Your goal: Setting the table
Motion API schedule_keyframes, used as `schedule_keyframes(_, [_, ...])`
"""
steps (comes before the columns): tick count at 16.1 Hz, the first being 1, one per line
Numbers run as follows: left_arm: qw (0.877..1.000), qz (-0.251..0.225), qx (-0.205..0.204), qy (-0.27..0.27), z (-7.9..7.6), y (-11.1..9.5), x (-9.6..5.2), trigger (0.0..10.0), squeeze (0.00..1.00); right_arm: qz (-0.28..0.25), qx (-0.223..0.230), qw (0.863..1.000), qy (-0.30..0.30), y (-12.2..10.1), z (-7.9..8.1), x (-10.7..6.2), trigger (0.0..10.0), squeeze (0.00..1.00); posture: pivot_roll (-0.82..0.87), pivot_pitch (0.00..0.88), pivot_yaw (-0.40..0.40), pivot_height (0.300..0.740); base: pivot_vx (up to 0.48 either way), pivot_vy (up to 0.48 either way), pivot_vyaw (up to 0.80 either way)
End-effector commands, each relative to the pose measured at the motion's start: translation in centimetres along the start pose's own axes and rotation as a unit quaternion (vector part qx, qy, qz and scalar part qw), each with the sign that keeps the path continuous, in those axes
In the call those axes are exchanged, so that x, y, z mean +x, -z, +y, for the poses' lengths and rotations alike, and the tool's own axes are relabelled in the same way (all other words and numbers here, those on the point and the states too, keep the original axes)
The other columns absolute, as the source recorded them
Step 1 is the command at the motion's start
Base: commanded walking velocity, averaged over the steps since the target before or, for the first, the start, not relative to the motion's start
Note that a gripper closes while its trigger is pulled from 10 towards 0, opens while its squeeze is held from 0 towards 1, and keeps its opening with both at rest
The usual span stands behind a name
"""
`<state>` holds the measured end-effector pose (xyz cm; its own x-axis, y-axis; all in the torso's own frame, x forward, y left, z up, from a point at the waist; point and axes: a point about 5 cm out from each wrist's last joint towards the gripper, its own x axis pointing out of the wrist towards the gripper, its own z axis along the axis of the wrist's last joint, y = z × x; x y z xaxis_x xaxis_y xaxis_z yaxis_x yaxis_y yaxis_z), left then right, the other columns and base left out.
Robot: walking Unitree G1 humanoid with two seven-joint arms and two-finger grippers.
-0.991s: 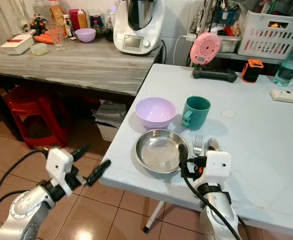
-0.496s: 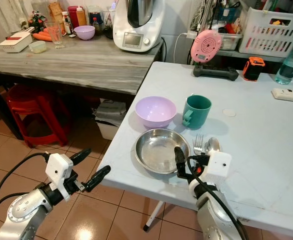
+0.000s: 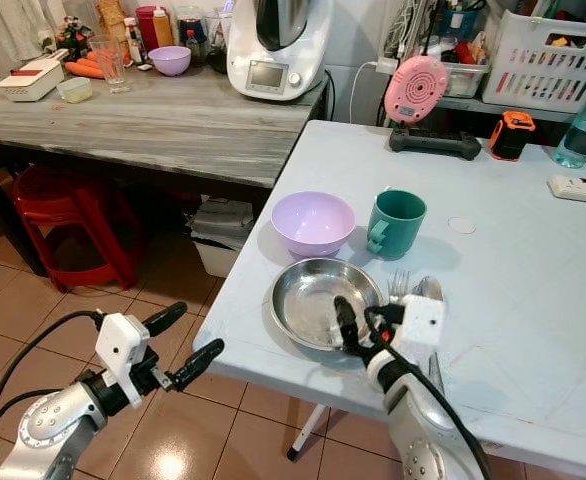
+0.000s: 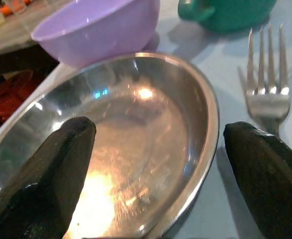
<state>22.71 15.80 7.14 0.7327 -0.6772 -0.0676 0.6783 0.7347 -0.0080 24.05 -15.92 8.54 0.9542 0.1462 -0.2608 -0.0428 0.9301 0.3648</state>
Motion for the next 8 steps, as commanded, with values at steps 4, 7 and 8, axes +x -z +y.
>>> schedule_keyframes(4, [1.000, 0.000, 0.010, 0.024, -0.06, -0.04, 0.26, 10.0, 0.00, 0.027, 0.016, 0.999, -0.012, 0.47, 0.61, 0.43, 2.0, 0.00, -0.01, 0.000, 0.003, 0.740, 0.000, 0.000, 0.00])
schedule_keyframes(7, [0.999, -0.002, 0.007, 0.041, -0.23, -0.05, 0.29, 10.0, 0.00, 0.032, 0.020, 0.999, -0.006, 0.45, 0.41, 0.67, 0.0, 0.00, -0.01, 0.000, 0.003, 0.740, 0.000, 0.000, 0.00])
schedule_keyframes(8, [0.999, -0.001, 0.009, 0.044, -0.26, -0.06, 0.29, 10.0, 0.00, 0.032, 0.022, 0.999, -0.007, 0.41, 0.44, 0.73, 0.0, 0.00, -0.01, 0.000, 0.003, 0.740, 0.000, 0.000, 0.00])
